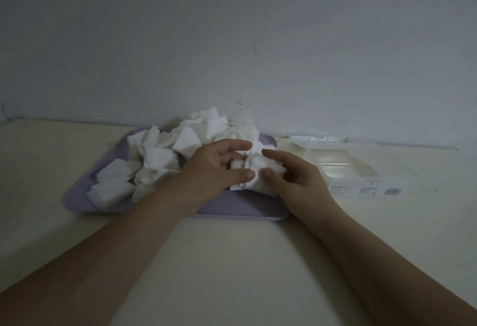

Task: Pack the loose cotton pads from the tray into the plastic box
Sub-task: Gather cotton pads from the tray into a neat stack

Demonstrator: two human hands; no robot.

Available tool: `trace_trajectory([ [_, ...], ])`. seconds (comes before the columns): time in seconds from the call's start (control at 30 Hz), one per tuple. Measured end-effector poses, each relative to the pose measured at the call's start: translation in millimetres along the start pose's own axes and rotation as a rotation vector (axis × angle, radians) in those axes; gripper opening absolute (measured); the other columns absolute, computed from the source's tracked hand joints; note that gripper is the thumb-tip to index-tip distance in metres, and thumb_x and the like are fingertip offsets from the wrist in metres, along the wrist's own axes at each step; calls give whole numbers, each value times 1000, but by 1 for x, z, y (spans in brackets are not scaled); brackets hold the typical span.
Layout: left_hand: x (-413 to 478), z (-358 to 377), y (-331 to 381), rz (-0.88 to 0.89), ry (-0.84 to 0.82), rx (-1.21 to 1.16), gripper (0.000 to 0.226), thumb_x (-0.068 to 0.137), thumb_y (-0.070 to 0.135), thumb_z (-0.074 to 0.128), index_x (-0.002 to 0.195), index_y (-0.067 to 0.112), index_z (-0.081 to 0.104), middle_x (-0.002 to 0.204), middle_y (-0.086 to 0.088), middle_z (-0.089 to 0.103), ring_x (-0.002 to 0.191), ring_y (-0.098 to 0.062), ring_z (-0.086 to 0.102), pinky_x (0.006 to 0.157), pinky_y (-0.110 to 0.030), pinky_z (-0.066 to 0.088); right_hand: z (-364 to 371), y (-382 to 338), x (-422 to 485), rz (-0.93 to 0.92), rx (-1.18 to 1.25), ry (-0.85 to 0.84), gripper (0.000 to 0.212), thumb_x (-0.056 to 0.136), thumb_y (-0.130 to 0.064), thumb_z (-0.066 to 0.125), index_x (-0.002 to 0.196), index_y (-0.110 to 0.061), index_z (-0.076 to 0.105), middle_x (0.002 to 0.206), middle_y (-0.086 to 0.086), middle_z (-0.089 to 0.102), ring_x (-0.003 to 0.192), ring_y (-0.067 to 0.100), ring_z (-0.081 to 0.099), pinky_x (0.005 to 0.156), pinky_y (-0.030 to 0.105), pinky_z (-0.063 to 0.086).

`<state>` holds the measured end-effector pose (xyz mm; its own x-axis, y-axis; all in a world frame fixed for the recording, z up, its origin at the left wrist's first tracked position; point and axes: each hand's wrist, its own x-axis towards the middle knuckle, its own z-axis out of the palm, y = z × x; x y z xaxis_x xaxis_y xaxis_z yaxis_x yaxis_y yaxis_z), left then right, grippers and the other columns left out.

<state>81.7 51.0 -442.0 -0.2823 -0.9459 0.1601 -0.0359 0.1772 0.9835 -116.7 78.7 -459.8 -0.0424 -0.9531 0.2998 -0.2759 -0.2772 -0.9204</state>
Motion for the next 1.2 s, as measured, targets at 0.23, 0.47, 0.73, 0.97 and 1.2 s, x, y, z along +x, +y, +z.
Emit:
trace_trajectory([
  [0.23, 1, 0, 0, -28, 16, -98, 38, 87, -7, 73, 118, 15, 71, 102, -9, 80, 92, -15, 75, 77, -24, 62, -1, 2, 2, 42, 89, 22, 31, 92, -18, 75, 121, -26, 73, 114, -5, 77, 106, 14, 72, 101, 44, 56],
  [0.47, 2, -4, -1, -43, 124, -119, 37, 85, -6, 76, 117, 13, 72, 104, -9, 80, 104, -27, 75, 94, -39, 58, -1, -1, 2, 51, 171, 64, 23, 91, -9, 74, 108, -25, 79, 101, 3, 80, 96, 20, 74, 97, 43, 58],
  [0.73, 1, -3, -2, -69, 106, -19, 36, 83, -3, 77, 111, 21, 75, 107, -7, 78, 105, -24, 74, 95, -41, 60, 1, -3, 0, 50, 71, -20, 36, 87, -16, 80, 121, -25, 72, 107, 1, 78, 94, 15, 73, 85, 27, 59],
  [0.97, -2, 1, 1, -37, 13, 29, 34, 83, 0, 81, 111, 18, 74, 109, -11, 77, 103, -26, 75, 91, -39, 62, -1, -4, -2, 2, -148, -130, 64, 79, -27, 87, 135, -38, 57, 131, -10, 60, 115, 7, 63, 100, 26, 53],
  [1.2, -5, 3, 6, -18, -10, 72, 26, 87, -1, 74, 106, 17, 75, 104, 0, 79, 98, -13, 75, 86, -26, 61, -3, -8, -2, -8, -125, -147, 42, 78, -23, 88, 112, -35, 67, 107, -14, 71, 94, -2, 66, 81, 14, 51],
])
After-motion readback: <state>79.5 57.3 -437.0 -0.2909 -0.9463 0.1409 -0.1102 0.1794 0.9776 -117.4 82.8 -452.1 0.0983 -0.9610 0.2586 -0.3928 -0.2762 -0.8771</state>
